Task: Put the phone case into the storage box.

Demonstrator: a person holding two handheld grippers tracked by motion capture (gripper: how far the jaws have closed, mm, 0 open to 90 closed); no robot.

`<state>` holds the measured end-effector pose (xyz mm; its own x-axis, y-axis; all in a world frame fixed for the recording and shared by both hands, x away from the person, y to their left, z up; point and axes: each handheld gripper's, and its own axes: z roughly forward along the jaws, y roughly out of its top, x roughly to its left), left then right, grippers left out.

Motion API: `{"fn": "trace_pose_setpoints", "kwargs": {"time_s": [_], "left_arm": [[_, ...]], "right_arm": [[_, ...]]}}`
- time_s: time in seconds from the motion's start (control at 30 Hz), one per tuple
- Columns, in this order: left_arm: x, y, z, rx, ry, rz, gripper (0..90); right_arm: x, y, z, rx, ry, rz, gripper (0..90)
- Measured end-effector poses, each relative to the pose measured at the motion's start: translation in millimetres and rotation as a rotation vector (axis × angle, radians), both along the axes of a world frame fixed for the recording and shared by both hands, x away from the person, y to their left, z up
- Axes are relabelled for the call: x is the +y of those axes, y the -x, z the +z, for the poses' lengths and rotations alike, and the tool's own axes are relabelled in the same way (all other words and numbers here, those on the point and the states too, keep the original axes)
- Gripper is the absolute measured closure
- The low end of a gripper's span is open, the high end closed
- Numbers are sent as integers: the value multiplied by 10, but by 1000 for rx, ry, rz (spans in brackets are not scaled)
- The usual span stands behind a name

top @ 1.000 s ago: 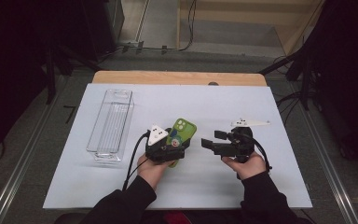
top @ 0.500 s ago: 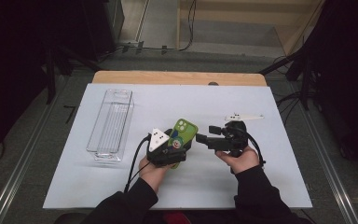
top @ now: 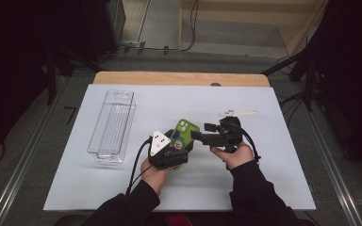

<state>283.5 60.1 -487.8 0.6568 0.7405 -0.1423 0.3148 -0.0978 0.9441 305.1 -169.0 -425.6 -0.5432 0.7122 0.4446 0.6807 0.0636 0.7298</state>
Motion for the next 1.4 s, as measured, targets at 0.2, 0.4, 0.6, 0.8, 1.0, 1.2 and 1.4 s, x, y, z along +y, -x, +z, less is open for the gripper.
{"fn": "trace_pose_setpoints", "kwargs": {"time_s": [0.2,0.4,0.6,0.8,1.0,1.2,1.4], "left_arm": [[-9,14,-5,-16,14,-9,162],[-7,11,-2,-7,29,-14,162],[17,2,4,-8,35,-2,162],[23,2,5,-9,33,1,162],[28,4,12,-9,42,5,162],[29,12,16,-5,46,-1,162],[22,16,16,-9,48,-7,162]], "right_arm": [[57,-81,-28,16,-6,18,232],[86,-149,-55,45,-27,24,246],[113,-206,-65,55,-46,26,255],[131,-244,-94,96,-82,24,311],[113,-256,-113,164,-113,17,479],[46,-279,-125,210,-164,-13,634],[27,-274,-106,225,-178,-18,720]]}}
